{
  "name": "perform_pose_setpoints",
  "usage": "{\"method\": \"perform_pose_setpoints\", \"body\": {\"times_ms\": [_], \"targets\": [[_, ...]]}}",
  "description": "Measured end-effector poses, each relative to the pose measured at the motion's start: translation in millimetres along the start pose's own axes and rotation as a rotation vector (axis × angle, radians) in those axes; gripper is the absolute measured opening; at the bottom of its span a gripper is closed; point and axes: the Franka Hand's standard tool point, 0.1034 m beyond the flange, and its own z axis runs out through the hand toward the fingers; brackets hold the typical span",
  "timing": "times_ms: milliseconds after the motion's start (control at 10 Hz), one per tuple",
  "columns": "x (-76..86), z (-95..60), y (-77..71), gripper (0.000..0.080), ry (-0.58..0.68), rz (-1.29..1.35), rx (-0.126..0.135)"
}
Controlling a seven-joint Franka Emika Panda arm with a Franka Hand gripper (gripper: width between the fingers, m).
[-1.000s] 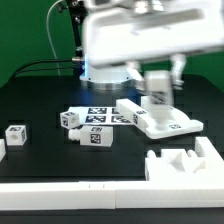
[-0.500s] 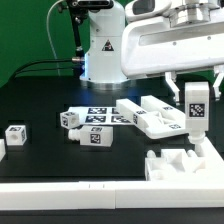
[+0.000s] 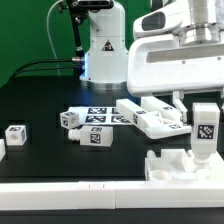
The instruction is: Assemble chair
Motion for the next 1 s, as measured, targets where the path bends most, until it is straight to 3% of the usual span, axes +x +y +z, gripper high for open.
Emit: {"method": "perform_pose_setpoints", "body": {"times_ms": [1000], "targets": [[-27.4, 22.0, -8.6, 0.0286, -0.014, -0.028, -0.011]]}}
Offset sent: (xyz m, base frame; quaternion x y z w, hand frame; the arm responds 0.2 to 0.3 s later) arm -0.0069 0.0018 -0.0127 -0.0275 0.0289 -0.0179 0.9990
